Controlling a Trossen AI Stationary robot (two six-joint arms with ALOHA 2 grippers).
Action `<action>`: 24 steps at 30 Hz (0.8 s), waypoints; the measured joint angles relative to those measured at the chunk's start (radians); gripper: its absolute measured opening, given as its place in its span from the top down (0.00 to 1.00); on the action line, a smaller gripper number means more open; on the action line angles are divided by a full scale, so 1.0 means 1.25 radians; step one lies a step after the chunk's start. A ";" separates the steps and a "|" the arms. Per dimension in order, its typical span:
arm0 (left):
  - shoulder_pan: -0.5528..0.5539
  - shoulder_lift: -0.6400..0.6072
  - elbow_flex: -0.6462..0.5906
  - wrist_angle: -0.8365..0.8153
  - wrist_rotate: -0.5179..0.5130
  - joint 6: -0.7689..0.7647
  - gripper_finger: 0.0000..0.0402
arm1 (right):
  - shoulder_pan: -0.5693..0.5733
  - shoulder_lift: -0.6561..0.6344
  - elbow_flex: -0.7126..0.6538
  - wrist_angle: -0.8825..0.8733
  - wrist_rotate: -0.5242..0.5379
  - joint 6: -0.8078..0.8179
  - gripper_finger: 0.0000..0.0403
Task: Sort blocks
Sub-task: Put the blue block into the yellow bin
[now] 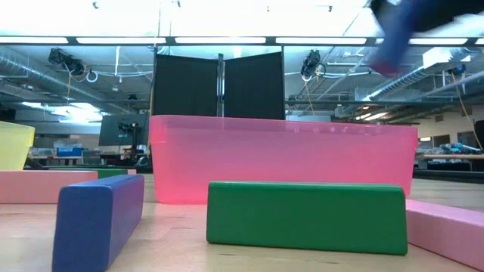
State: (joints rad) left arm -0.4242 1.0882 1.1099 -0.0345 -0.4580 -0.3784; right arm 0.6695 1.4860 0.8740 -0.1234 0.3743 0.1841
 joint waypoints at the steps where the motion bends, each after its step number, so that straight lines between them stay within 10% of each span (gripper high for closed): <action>1: -0.007 -0.008 0.000 0.000 -0.005 0.004 0.03 | -0.023 0.000 0.003 0.036 -0.009 -0.034 0.83; 12: -0.075 -0.077 0.000 0.000 -0.091 0.067 0.03 | -0.204 0.167 0.106 0.394 -0.117 -0.231 0.83; 24: -0.111 -0.081 0.000 -0.018 -0.130 0.091 0.03 | -0.271 0.501 0.450 0.527 -0.262 -0.234 0.83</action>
State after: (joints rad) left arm -0.5626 0.9867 1.1099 -0.0576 -0.6201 -0.2649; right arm 0.3312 2.1126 1.4367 0.5351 0.0468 -0.1089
